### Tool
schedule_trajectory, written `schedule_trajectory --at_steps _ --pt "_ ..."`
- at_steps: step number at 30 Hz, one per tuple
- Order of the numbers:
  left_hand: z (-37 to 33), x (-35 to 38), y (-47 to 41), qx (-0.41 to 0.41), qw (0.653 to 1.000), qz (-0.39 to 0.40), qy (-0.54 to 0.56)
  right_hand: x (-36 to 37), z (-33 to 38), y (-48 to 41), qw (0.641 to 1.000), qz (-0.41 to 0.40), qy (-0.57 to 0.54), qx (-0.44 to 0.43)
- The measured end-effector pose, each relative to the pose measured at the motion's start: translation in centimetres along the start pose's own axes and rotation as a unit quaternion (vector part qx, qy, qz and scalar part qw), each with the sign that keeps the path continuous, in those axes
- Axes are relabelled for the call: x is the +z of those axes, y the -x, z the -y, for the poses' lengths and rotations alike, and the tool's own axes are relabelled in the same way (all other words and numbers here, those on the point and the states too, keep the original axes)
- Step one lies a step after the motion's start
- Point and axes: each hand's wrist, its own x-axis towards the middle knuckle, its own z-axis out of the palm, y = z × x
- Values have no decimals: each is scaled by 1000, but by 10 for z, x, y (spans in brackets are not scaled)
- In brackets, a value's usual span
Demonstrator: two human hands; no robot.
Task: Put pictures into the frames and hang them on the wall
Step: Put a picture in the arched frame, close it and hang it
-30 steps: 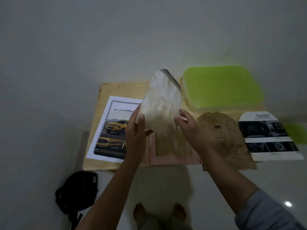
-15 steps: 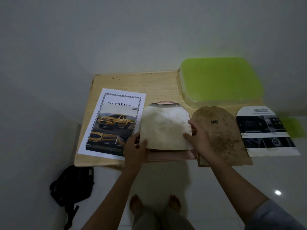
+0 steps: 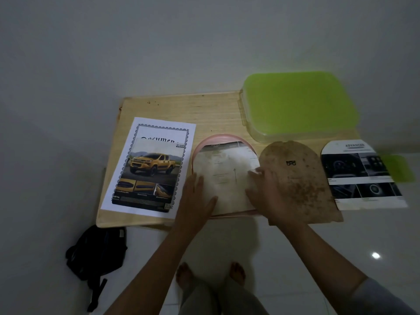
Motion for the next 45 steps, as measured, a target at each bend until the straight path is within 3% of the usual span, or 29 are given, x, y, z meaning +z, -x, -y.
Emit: schedule_trajectory --at_steps 3,5,15,24,28,31,36,41,45 --pt "4 7 -6 82 985 43 -147 18 2 8 998 26 51 -31" --pt "11 10 -8 83 980 48 -176 24 5 18 997 35 52 -43" --pt "21 3 -3 34 996 67 -47 30 20 34 999 -13 -28 39" --pt "25 -7 -20 -1 992 94 -80 37 21 18 996 -19 -72 47" --pt "20 -13 -24 -3 990 100 -99 24 9 22 994 -5 -108 11" --pt "4 -7 -28 3 989 39 -141 -2 -20 20 992 -27 -120 -13" --pt "-75 34 -32 77 991 -39 -97 -54 -95 6 993 -33 -110 8" --pt "-148 97 -27 82 996 15 -10 -79 -156 -10 994 8 -110 11" --pt "-159 132 -22 45 996 35 -62 -77 -178 -9 996 62 -57 -1"
